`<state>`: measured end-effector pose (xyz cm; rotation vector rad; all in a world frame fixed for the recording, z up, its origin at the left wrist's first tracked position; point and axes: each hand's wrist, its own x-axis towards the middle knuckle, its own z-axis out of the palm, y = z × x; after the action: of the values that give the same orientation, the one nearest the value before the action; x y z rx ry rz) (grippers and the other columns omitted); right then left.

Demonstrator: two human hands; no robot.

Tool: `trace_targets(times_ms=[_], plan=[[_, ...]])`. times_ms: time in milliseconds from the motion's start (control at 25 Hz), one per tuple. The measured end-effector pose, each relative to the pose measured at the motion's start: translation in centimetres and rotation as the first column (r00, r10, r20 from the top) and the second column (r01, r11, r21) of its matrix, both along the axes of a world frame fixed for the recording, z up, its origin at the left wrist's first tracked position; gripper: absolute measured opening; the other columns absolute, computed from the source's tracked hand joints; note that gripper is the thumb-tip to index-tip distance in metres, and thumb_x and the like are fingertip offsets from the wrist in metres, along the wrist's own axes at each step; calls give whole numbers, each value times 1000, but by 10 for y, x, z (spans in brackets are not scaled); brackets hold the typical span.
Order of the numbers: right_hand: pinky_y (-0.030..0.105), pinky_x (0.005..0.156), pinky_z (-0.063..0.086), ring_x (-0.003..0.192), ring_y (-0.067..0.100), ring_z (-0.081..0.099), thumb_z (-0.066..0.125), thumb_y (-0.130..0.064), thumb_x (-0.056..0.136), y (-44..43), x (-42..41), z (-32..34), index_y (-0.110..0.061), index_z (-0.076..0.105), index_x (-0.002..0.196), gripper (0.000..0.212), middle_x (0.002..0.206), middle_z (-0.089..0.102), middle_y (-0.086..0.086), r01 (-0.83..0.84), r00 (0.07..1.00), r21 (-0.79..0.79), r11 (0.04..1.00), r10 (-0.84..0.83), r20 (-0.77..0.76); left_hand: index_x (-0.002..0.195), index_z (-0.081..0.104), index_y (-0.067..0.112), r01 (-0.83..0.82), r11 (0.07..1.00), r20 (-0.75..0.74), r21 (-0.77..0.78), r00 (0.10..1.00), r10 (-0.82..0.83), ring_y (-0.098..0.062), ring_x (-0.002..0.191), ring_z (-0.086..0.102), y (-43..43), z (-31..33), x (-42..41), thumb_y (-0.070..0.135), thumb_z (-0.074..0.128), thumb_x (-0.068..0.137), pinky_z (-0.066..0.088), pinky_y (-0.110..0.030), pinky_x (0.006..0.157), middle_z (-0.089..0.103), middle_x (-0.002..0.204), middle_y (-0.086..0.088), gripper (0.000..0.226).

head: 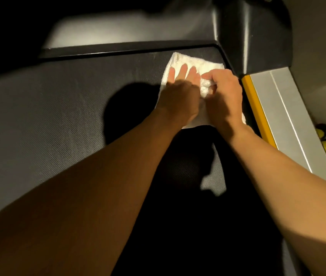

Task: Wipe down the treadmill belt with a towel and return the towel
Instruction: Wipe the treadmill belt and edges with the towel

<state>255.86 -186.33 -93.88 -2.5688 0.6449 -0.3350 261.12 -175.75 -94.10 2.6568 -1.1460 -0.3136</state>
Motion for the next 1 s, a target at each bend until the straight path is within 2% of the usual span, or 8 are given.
trace_targets(times_ms=[120,240,400,520,680,840,960,1000], plan=[[16,81,39,97,16,54,50,-23,88,-2,-43,-1,-22,66,93,17,102,64,-4,-156,987,-11,988,156,41,138,45,7,74,996,143,41,986,-80,-30,142,27,17,-7,-23,15,34,93,15,-65,109,36,151,-13,47],[30,85,49,93,16,59,57,-18,85,-7,-54,-2,-18,72,94,18,98,69,0,-190,973,-4,982,189,131,130,52,-3,145,987,270,66,950,-157,-40,132,42,36,-7,-41,11,17,82,26,-62,107,48,139,-24,60],[30,75,47,84,28,60,59,-16,92,13,-27,3,-2,69,92,18,92,67,19,-88,994,-85,992,93,55,136,46,6,41,997,54,58,998,-45,-30,137,35,24,6,-31,7,35,94,20,-42,115,43,146,-13,43],[20,77,43,85,21,62,60,-17,92,20,-47,4,-5,69,101,17,95,69,15,-207,978,-40,978,207,5,136,48,5,98,995,125,29,987,-101,-30,139,34,45,-11,-42,11,38,92,15,-44,117,42,146,-14,45],[37,85,54,93,23,64,55,-10,93,17,-72,2,-11,69,106,20,103,69,10,-214,976,-89,973,216,12,133,53,4,215,977,176,-6,961,-211,-32,132,45,79,-12,-51,8,33,87,29,-44,110,51,140,-14,50],[18,87,42,97,19,64,61,-14,91,49,-32,-8,-9,70,105,18,104,70,9,-173,984,96,980,168,53,143,40,23,-55,989,-9,136,998,57,-27,135,38,88,9,-37,18,41,98,34,-39,108,41,149,-2,46],[27,87,44,101,26,61,55,-17,92,80,-37,-11,-15,68,111,23,111,67,7,-323,946,-68,944,319,-63,135,49,36,-196,973,-23,122,979,200,-27,130,45,127,6,-33,50,32,98,34,-35,108,49,143,0,43],[34,87,46,103,28,60,55,-13,90,86,-48,-10,-15,67,113,26,114,66,7,-344,938,-152,927,334,-88,137,49,33,-170,985,-8,23,985,170,-26,132,44,138,4,-42,50,25,98,32,-35,110,48,144,-1,49]])
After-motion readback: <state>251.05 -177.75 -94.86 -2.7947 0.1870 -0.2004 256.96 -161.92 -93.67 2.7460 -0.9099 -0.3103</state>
